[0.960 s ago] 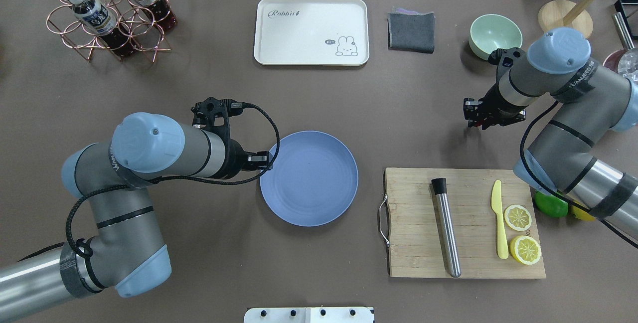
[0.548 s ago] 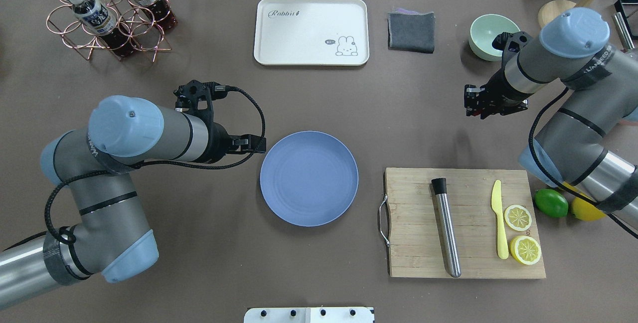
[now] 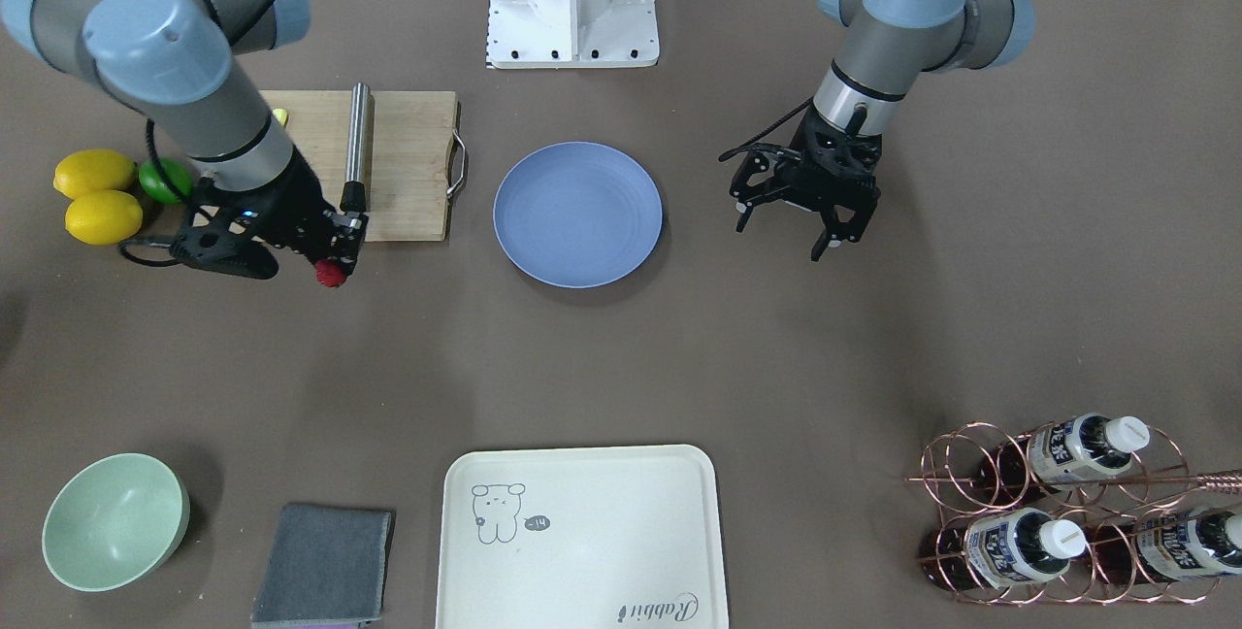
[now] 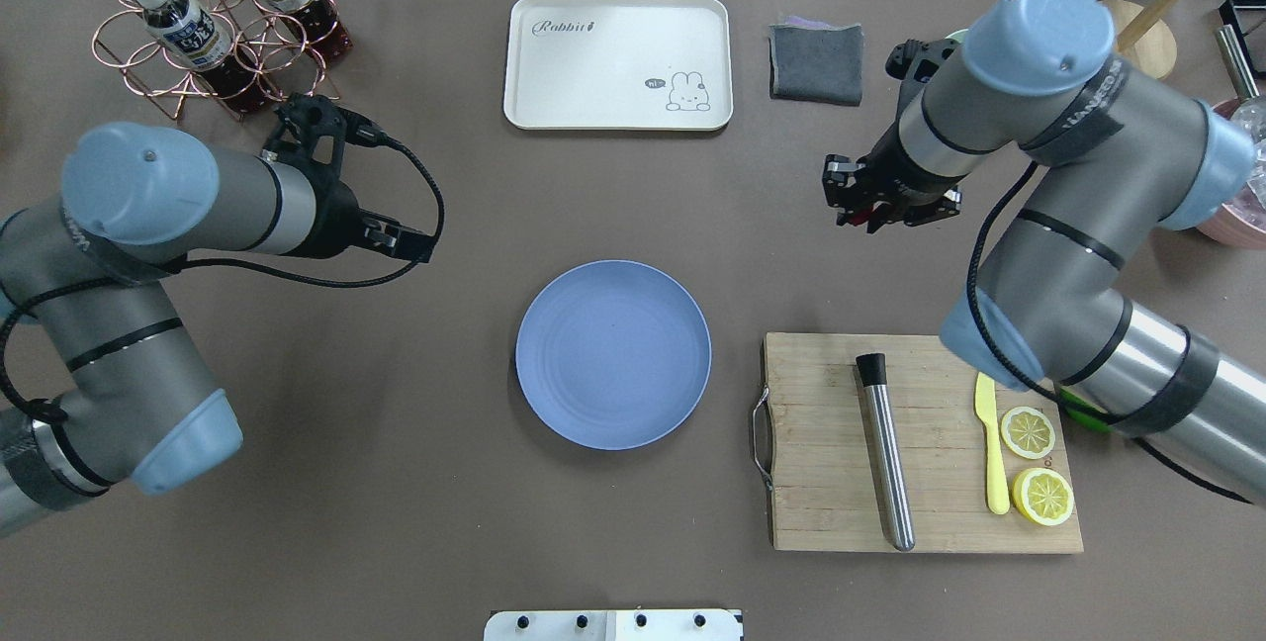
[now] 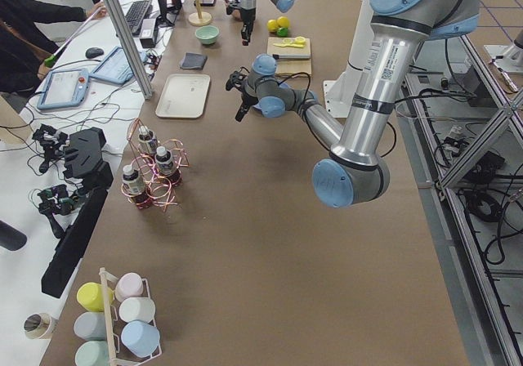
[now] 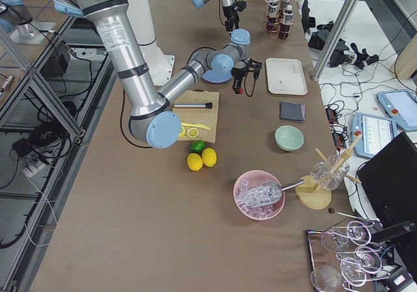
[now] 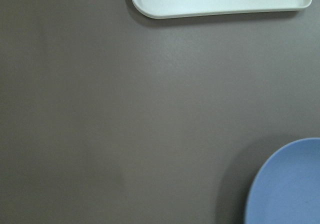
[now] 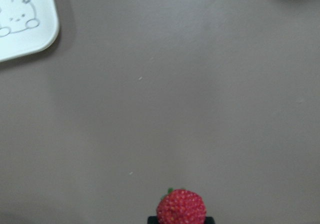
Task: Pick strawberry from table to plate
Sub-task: 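Carry the strawberry with the right gripper over the blue plate while the left arm withdraws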
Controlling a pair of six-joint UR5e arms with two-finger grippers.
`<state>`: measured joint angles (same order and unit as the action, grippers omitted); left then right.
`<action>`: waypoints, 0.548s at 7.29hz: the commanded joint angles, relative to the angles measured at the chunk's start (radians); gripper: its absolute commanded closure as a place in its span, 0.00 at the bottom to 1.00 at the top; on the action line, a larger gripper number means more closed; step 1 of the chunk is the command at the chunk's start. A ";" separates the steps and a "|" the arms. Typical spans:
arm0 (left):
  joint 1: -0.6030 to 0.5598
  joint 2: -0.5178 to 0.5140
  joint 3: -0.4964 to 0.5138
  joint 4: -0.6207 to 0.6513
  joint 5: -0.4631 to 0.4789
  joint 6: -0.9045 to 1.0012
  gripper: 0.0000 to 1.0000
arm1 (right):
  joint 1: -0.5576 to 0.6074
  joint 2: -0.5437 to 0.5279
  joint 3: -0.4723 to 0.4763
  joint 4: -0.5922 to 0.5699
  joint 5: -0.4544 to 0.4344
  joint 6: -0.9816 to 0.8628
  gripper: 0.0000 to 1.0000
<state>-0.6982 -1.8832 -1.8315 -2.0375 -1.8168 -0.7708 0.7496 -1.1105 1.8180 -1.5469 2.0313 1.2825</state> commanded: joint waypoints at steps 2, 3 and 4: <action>-0.165 0.067 0.021 -0.006 -0.100 0.053 0.02 | -0.272 0.211 0.008 -0.184 -0.193 0.165 1.00; -0.216 0.109 0.020 -0.009 -0.160 0.054 0.02 | -0.324 0.230 -0.002 -0.188 -0.221 0.167 1.00; -0.272 0.145 0.041 0.002 -0.262 0.098 0.02 | -0.361 0.257 -0.034 -0.183 -0.264 0.167 1.00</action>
<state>-0.9018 -1.7816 -1.8088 -2.0427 -1.9737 -0.7073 0.4493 -0.8930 1.8131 -1.7212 1.8203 1.4422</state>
